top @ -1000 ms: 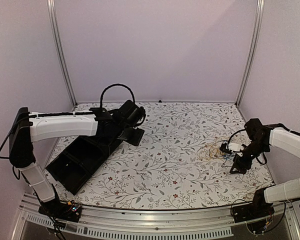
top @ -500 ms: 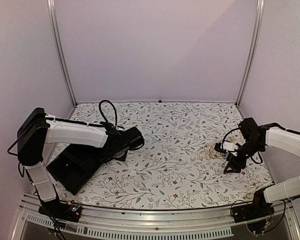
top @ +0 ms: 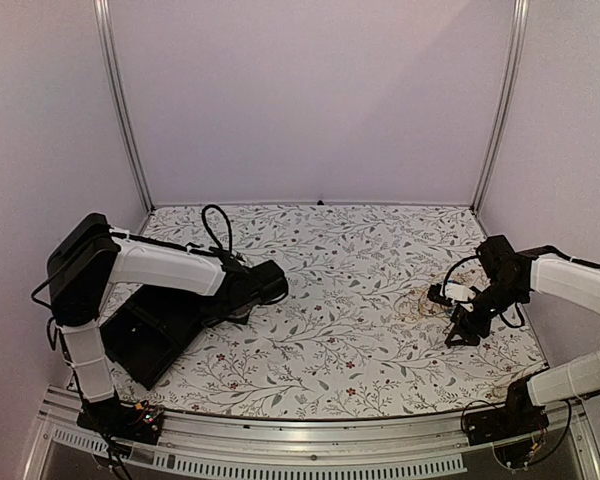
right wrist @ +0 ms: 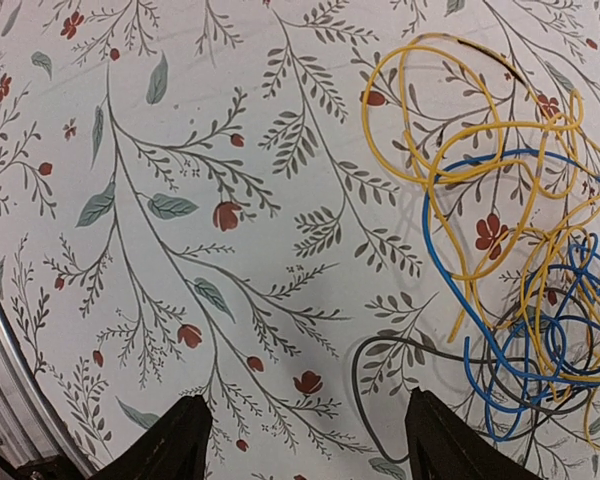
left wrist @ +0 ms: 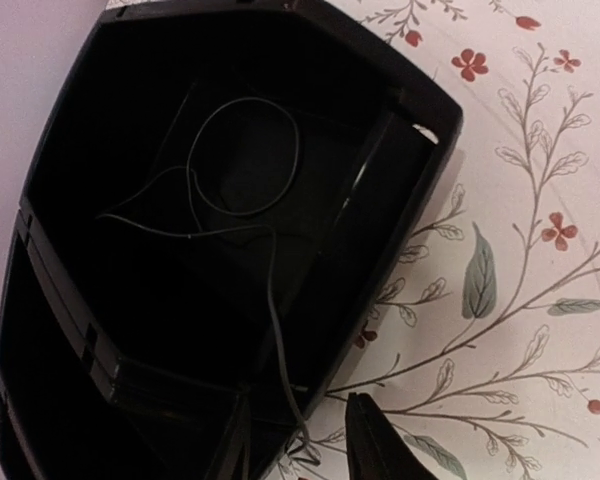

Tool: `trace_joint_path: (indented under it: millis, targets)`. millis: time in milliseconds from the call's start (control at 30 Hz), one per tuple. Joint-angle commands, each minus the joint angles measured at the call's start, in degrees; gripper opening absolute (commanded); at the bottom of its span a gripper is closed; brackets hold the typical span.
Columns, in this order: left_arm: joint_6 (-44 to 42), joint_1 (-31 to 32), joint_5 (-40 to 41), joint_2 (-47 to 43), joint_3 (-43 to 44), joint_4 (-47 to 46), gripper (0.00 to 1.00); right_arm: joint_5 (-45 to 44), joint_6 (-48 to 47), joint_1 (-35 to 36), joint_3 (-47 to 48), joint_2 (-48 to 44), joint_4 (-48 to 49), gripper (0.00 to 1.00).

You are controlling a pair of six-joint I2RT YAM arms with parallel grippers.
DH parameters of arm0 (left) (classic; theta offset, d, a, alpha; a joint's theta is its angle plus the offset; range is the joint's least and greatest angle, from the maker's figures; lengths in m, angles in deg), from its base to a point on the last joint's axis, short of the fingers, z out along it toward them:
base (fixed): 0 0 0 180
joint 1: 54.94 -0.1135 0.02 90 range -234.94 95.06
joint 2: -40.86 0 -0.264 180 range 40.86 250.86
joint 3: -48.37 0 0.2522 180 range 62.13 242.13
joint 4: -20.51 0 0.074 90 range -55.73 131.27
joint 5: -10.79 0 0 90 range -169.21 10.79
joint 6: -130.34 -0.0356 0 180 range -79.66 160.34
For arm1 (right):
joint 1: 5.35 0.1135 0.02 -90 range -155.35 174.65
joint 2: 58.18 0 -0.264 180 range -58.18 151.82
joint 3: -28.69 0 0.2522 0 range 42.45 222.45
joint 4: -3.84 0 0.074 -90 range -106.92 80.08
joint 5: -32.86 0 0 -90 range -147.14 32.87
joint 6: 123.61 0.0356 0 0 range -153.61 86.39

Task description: Untangle the cables

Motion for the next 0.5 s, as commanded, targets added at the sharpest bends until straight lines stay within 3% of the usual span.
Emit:
trace_joint_path:
  millis: [0, 400, 467]
  targets:
    - [-0.5, -1.2, 1.2, 1.9, 1.2, -0.8, 0.3, 1.7, 0.4, 0.4, 0.8, 0.6, 0.6, 0.71]
    - [-3.5, -2.3, 2.5, 2.1, 2.1, -2.4, 0.0, 3.1, 1.2, 0.5, 0.7, 1.2, 0.9, 0.7]
    - [-4.4, -2.6, 2.9, 1.5, 2.5, -2.3, 0.0, 3.2, 1.3, 0.6, 0.8, 1.2, 1.0, 0.7]
